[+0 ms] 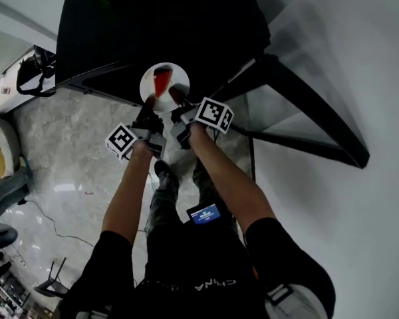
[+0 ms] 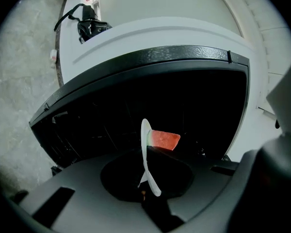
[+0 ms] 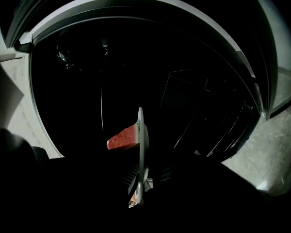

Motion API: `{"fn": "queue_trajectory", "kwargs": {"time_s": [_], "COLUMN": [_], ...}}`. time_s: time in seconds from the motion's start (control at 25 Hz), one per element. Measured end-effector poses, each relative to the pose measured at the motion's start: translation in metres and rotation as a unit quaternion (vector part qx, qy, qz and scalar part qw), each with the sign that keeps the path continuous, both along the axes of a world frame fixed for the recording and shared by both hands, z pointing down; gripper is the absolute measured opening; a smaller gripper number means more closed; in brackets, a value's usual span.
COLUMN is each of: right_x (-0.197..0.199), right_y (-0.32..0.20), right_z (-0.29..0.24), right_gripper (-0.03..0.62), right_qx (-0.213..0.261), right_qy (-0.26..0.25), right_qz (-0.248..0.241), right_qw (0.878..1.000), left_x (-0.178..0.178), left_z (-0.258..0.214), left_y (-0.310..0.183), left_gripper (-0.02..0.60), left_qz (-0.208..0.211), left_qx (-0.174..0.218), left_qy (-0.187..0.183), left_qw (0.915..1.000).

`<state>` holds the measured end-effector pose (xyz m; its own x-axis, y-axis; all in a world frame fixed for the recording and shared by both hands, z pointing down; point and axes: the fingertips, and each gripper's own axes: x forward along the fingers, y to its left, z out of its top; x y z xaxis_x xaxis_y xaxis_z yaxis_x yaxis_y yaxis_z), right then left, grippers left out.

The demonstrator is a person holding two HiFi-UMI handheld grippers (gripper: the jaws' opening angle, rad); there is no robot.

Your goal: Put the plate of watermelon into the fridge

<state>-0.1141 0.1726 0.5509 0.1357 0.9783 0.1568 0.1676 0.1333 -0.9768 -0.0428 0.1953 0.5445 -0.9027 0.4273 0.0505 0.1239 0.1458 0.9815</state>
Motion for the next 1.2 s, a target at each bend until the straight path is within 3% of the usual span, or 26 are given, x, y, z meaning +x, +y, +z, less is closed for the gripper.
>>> {"fn": "queue_trajectory", "kwargs": {"time_s": [0.24,0.48,0.72,0.84,1.2], "right_x": [-0.012,-0.033,-0.031,-0.03,-0.033], "right_y": [0.017,0.035,0.091,0.094,0.085], "right_z": [0.046,0.087,0.093,0.095,0.101], "right_gripper": [0.025,0.038,0.062,0.107,0.118], "right_qx": [0.025,0.045,0.062,0.062,0.078], "right_qy": [-0.02,-0.022,-0.03,-0.035,-0.071], "right_qz": [0.0,0.004,-0.014,-0.027,-0.05], "right_qw": [1.0,0.999,0.998,0.997,0.993], "left_x": [-0.011,-0.031,-0.032,-0.034,-0.032], "left_z": [0.05,0.09,0.093,0.098,0.099], "left_y": [0.017,0.039,0.102,0.108,0.123], "left_gripper": [0.023,0.023,0.021,0.021,0.023], "left_qz": [-0.028,-0.038,-0.063,-0.067,-0.118], "left_qx": [0.033,0.035,0.045,0.043,0.041], "left_qy": [-0.019,0.002,0.007,0.013,0.023], "left_qw": [0.9989,0.9987,0.997,0.9967,0.9919]}}
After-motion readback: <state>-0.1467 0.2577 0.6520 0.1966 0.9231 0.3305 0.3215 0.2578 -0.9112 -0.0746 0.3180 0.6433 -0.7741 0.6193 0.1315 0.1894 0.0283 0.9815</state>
